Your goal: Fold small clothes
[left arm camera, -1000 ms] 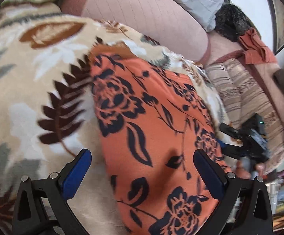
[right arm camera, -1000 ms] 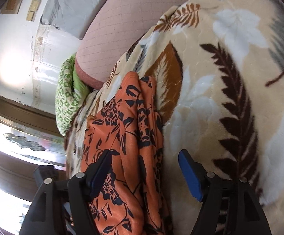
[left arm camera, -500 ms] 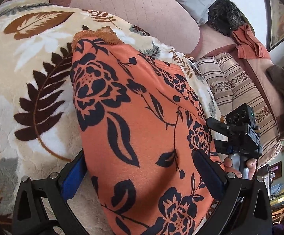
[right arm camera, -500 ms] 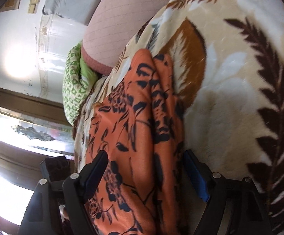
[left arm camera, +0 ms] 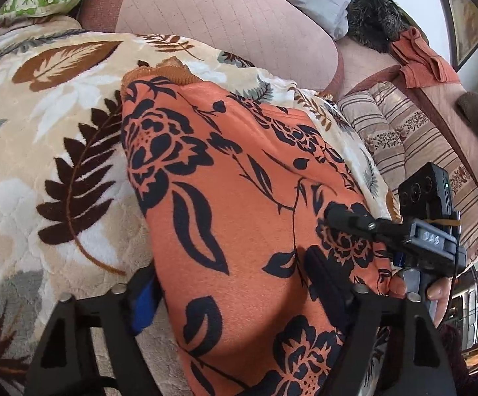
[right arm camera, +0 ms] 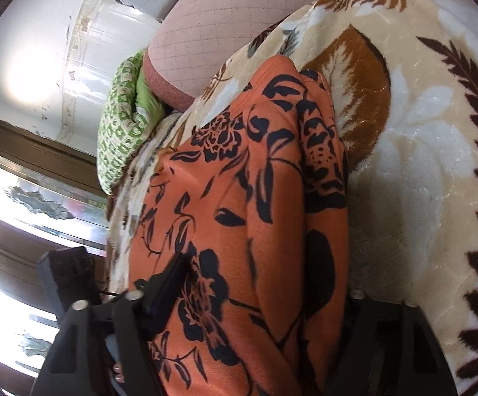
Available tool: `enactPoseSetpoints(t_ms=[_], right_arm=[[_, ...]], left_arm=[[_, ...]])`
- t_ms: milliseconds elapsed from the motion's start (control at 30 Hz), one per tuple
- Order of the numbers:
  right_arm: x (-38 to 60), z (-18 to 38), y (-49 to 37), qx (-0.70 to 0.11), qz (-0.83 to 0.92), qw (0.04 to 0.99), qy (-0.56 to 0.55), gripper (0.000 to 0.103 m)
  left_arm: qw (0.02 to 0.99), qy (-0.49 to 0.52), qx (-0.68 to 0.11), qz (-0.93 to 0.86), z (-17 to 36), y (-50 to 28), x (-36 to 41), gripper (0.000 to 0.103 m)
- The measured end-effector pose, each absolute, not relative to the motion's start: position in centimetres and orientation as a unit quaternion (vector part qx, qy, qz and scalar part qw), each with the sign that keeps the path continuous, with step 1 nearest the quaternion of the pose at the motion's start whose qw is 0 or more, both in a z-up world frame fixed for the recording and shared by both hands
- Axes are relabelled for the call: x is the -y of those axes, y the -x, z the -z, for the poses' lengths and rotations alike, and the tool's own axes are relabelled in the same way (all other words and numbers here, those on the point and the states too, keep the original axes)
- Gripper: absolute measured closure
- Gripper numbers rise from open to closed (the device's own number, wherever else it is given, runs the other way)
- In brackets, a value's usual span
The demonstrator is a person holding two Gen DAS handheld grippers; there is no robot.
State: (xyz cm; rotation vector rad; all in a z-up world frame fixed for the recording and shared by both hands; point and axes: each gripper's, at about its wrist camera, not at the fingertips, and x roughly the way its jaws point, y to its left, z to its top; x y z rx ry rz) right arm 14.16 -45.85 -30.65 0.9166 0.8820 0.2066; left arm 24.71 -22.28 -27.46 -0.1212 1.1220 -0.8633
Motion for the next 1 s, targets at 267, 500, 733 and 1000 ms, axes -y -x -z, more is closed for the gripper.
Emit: enactPoseSetpoints(t_ms=[267, 500, 733, 1000], right_arm=[[44.7, 29.3, -13.6, -0.403, -0.079, 0.819, -0.401, 0.059], [43.9, 27.8, -13.0, -0.39, -0.089, 0.826, -0.397, 0.061], [41.7, 26.4, -13.4, -0.384, -0.109, 0.832, -0.386, 0.061], [39.6, 25.3, -13.5, -0.373, -0.125, 0.834, -0.386, 0.061]], left_arm=[[0.776, 0.033, -0.498, 0.387, 26.2, -23.8, 21.8, 0.05], [0.79, 0.013, -0.484, 0.376, 24.7, -22.6, 21.2, 0.052], [0.805, 0.022, -0.471, 0.361, 23.1, -22.2, 18.8, 0.052], [0.822, 0.013, -0.451, 0.349, 21.8, -20.8, 16.2, 0.052]])
